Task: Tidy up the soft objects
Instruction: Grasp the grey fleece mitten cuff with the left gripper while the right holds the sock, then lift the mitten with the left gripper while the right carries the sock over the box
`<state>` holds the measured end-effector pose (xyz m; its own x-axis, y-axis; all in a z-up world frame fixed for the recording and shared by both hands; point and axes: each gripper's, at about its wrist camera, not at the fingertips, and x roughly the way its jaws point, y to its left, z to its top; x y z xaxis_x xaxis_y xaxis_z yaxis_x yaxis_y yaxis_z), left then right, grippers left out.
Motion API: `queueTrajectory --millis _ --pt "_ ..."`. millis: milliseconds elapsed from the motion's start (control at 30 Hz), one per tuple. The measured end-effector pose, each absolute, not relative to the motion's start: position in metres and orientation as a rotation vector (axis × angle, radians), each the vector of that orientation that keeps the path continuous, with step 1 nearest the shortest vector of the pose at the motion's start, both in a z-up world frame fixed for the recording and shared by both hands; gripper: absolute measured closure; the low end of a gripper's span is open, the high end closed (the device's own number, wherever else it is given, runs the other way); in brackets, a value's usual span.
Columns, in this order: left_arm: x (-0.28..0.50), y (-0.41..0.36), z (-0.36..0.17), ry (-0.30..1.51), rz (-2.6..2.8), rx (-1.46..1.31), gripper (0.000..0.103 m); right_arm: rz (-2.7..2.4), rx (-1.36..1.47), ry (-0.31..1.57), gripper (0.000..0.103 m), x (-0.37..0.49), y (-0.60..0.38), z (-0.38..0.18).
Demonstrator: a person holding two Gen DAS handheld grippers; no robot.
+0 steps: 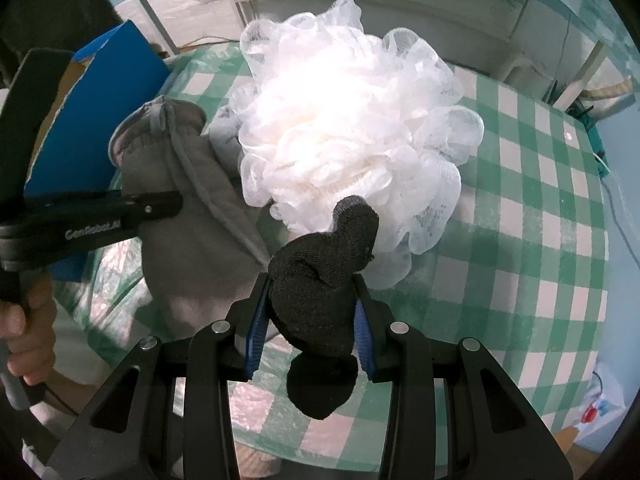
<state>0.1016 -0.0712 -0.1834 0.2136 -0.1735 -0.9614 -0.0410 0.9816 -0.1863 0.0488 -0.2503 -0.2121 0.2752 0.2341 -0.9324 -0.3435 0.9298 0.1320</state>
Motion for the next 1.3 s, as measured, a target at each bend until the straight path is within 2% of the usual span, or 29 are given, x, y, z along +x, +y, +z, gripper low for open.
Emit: queueTrajectory --millis 300,533,733,1300 --pt "0.080 -0.060 -0.156 1.320 -0.072 -0.126 0.085 0.409 -0.115 1.161 0.066 0.045 -0.239 -0.191" --pt "0.062 -0.078 -0.128 1.217 -0.075 0.022 0.086 0.414 -0.160 1.082 0.066 0.042 -0.224 -0.170" --pt "0.053 -0.056 -0.105 1.136 -0.078 0.101 0.086 0.403 -0.165 1.046 0.066 0.041 -0.219 -0.155" --pt "0.035 -0.056 -0.054 0.948 -0.056 0.221 0.086 0.409 -0.171 0.952 0.066 0.034 -0.208 -0.119"
